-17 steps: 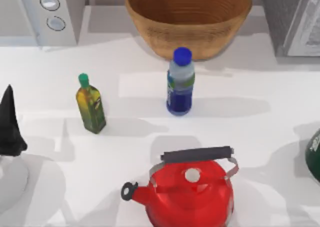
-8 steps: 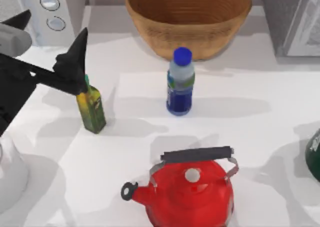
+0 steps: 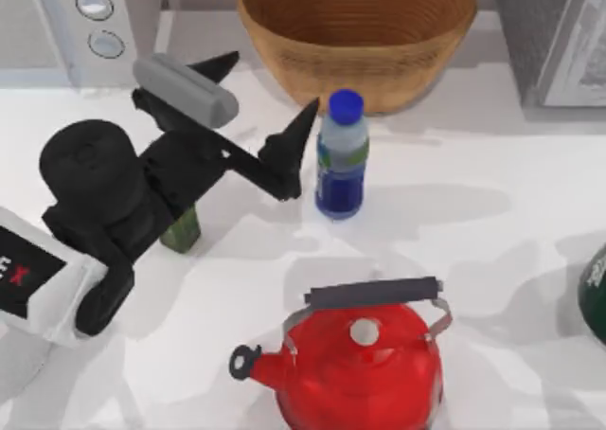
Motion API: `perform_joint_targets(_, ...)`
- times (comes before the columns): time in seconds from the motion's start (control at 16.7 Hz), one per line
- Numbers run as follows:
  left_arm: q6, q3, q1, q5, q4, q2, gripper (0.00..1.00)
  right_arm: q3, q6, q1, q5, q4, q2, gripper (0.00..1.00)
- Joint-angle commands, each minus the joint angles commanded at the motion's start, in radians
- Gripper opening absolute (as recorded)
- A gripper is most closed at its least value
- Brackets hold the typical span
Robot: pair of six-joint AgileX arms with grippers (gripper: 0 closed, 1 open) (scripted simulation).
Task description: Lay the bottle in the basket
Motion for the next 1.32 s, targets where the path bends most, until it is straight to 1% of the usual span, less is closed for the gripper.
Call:
perform_joint_targets(0.3, 0.002, 0.064, -0.056, 0.040, 0.235, 0.346, 1.00, 0.000, 0.000, 0.000, 0.000, 0.000, 0.000, 1.00)
perform_joint_targets(0.54, 0.003, 0.068, -0.059, 0.049, 0.326, 0.485, 1.00, 0.000, 0.000, 0.000, 0.000, 0.000, 0.000, 1.00)
perform_joint_targets(1.02, 0.003, 0.083, -0.058, 0.048, 0.318, 0.497, 1.00, 0.000, 0.000, 0.000, 0.000, 0.000, 0.000, 1.00)
perform_joint_targets(1.14, 0.002, 0.140, -0.068, 0.039, 0.275, 0.514, 1.00, 0.000, 0.000, 0.000, 0.000, 0.000, 0.000, 1.00)
perform_joint_targets(1.32, 0.002, 0.273, -0.094, 0.015, 0.187, 0.547, 1.00, 0.000, 0.000, 0.000, 0.000, 0.000, 0.000, 1.00)
